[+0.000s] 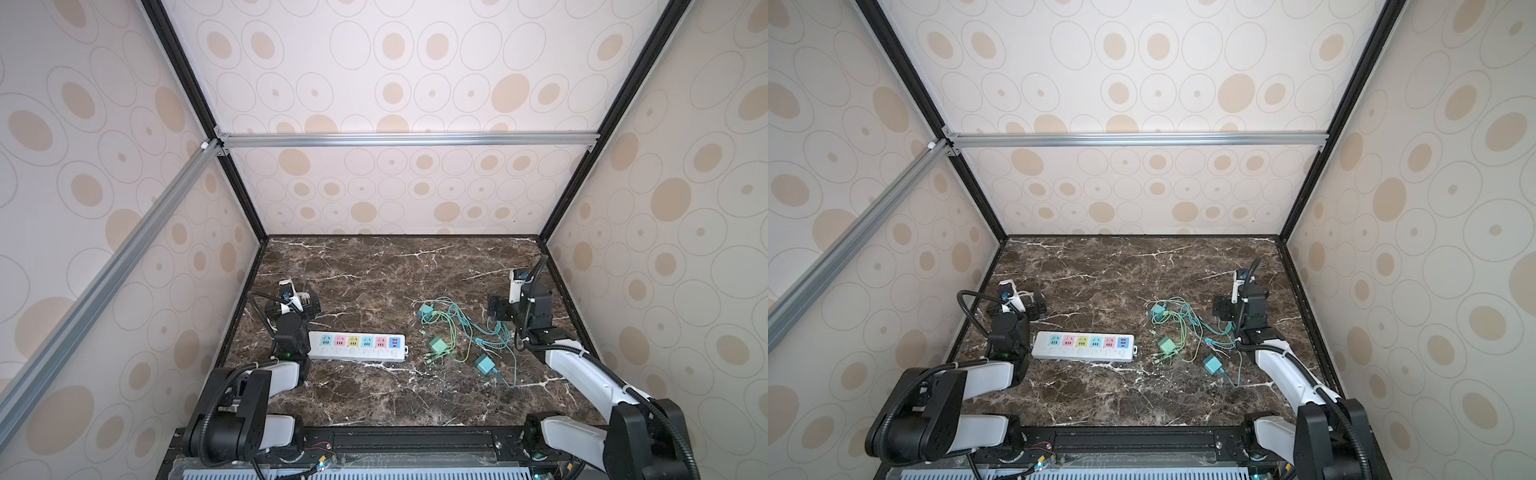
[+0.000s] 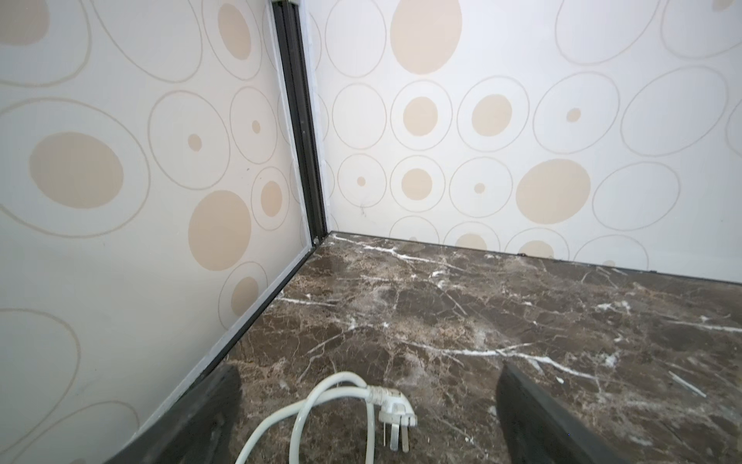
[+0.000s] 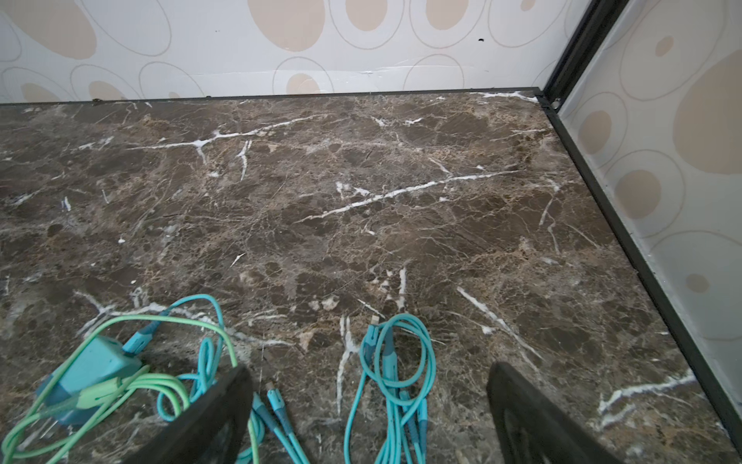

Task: Insert plugs into power strip
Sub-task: Pick up the plug from the center of the table.

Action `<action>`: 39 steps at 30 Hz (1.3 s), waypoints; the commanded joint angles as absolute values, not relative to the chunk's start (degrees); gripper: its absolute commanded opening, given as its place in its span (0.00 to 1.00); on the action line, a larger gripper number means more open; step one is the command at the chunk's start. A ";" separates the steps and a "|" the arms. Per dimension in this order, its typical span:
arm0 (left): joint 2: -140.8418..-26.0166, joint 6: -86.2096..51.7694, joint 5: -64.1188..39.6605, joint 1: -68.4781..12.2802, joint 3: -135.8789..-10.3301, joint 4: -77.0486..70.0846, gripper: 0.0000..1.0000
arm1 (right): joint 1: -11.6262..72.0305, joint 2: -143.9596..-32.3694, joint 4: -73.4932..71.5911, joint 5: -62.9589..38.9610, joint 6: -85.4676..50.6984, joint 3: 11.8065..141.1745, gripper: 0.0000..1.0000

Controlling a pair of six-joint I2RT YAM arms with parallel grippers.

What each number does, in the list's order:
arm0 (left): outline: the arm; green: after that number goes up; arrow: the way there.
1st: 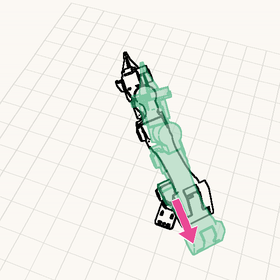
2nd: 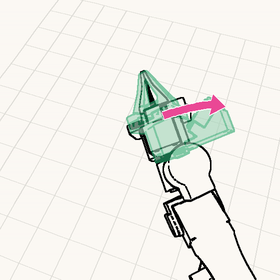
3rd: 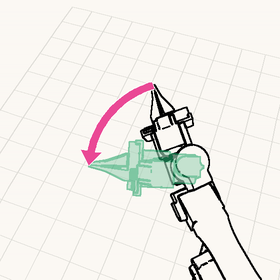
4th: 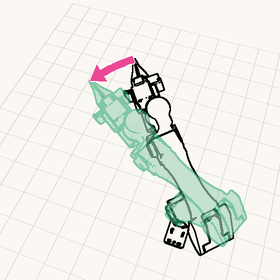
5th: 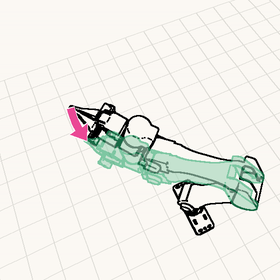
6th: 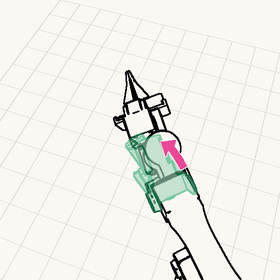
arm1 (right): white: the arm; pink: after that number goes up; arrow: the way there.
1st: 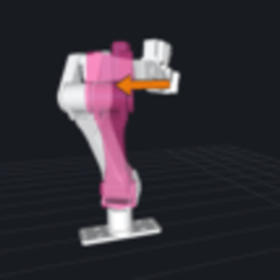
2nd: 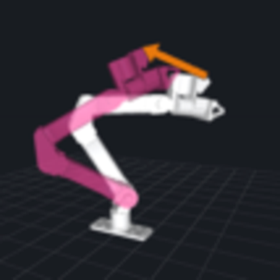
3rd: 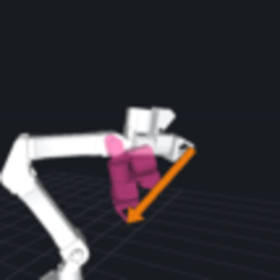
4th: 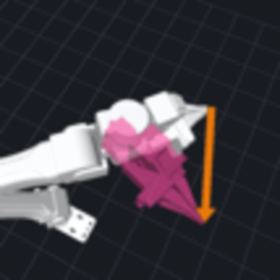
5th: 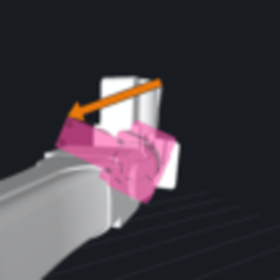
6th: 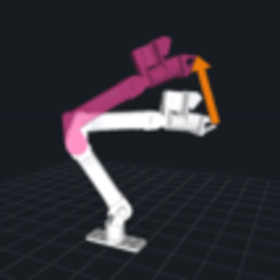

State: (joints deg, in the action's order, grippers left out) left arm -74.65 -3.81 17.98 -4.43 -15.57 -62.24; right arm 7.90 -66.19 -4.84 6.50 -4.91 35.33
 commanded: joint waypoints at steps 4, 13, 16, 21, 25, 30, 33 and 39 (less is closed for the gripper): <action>-67.38 -10.05 14.90 -6.51 -21.17 -44.19 0.99 | 12.29 -65.64 8.41 7.53 -7.22 42.06 0.91; -63.07 -15.35 9.34 -12.91 -28.44 -30.62 0.99 | 16.87 -63.62 23.40 1.56 -7.65 47.61 0.87; -62.33 -17.17 5.88 -14.39 -30.97 -26.66 0.99 | 18.59 -63.89 27.94 -0.70 -7.60 49.85 0.86; -61.41 -15.90 -1.32 -14.77 -34.66 -20.26 0.99 | 20.86 -64.48 31.59 -5.66 -7.80 51.95 0.83; -59.15 -16.57 -6.29 -14.95 -36.27 -16.56 0.99 | 22.67 -65.69 34.42 -9.66 -7.16 52.82 0.79; -56.29 -15.75 -10.64 -15.01 -37.57 -9.62 0.99 | 24.38 -67.53 36.03 -14.10 -5.33 52.38 0.72; -54.76 -15.23 -12.74 -15.03 -36.89 -7.84 0.99 | 25.44 -69.44 36.14 -14.98 -5.07 52.25 0.68; -53.31 -16.01 -13.35 -15.05 -35.38 -9.47 0.99 | 27.73 -73.30 34.59 -13.50 -5.17 52.38 0.65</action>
